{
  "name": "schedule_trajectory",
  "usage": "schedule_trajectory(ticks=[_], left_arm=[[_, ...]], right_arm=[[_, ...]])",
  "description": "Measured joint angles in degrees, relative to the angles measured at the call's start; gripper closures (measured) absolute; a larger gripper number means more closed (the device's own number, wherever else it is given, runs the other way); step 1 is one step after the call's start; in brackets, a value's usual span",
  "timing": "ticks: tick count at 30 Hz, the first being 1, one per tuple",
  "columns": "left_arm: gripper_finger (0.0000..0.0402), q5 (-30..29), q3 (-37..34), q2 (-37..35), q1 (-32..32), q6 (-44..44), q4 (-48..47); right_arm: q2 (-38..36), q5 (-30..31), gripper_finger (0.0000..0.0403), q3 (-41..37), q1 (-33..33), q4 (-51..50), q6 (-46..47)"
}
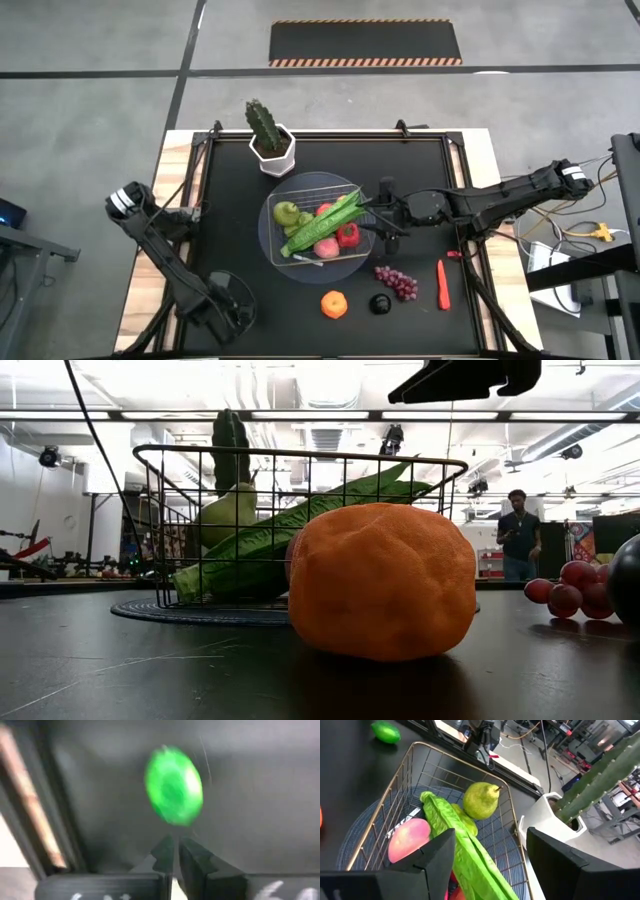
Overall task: Build produce basket
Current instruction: Put the lime into the wire basket
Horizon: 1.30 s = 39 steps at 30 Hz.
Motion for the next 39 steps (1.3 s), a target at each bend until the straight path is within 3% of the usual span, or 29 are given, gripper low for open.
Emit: schedule_trajectory(ticks=[5,12,16,28,39], left_arm=[[0.0391,-1.6,2.7,-0.4,0.1,0.2,-10.3],[0.038,-2.7,1.5,-0.7,0.1,0.5,-5.2],[0.0338,-5.3,1.4,-0.7,0.1,1.7,-2.4],[0.0148,-5.3,-1.4,0.5,0.2,4.3,0.7],[0.0127,-4.1,-8.9,3.6,0.1,4.5,8.9]], right_arm=[[0.0,0.0,0.0174,0.0,-0.1,-0.1,0.0],[0.0,0.0,0.0174,0.0,-0.1,0.0,0.0],[0.0,0.0,0.0174,0.0,-0.1,-0.3,0.0],[0.0,0.0,0.0174,0.0,-0.1,-0.5,0.2],[0.0,0.0,0.0174,0.0,-0.1,-1.0,0.5]])
